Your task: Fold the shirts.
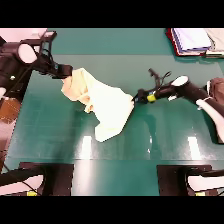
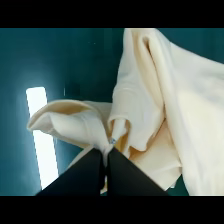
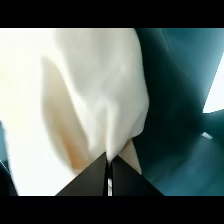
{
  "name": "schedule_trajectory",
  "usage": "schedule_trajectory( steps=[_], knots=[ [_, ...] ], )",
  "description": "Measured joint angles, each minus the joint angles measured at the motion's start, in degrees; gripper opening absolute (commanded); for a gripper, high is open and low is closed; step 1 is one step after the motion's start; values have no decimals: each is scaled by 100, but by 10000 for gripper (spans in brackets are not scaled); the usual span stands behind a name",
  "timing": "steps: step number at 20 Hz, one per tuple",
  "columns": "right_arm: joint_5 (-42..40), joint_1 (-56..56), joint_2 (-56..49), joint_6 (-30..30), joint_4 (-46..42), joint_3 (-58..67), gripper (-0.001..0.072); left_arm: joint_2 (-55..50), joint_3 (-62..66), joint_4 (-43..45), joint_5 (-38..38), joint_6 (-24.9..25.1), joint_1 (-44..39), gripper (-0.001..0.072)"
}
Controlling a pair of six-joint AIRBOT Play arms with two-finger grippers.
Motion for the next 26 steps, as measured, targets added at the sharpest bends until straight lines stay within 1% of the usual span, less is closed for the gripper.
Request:
schedule_trajectory(
  steps=[3, 8, 12, 15, 18, 21, 23, 26],
  knots=[
    [378, -481, 752, -15, -514, 649, 16, 813, 2, 59, 315, 0, 0, 21],
    [1023, -1204, 2291, 144, -1381, 1952, 15, 2514, 50, -17, 815, 0, 0, 21],
    [1281, -1609, 3303, 363, -1808, 2892, 15, 3528, 455, -210, 931, 0, 0, 21],
    [1469, -1915, 3744, 597, -2151, 3521, 15, 3877, 990, -389, 813, 0, -2, 20],
    [1759, -2315, 3827, 785, -2350, 4142, 15, 4015, 1381, -662, 575, -2, -2, 20],
    [2111, -2555, 3469, 951, -2426, 4756, 14, 3991, 1502, -876, 203, 0, -2, 21],
    [2262, -2522, 3073, 1069, -2490, 4931, 14, 3805, 1421, -957, -254, 0, -2, 20],
    [2371, -2212, 2339, 1200, -2559, 4618, 15, 3298, 946, -1036, -1073, 15, 0, 21]
  ],
)
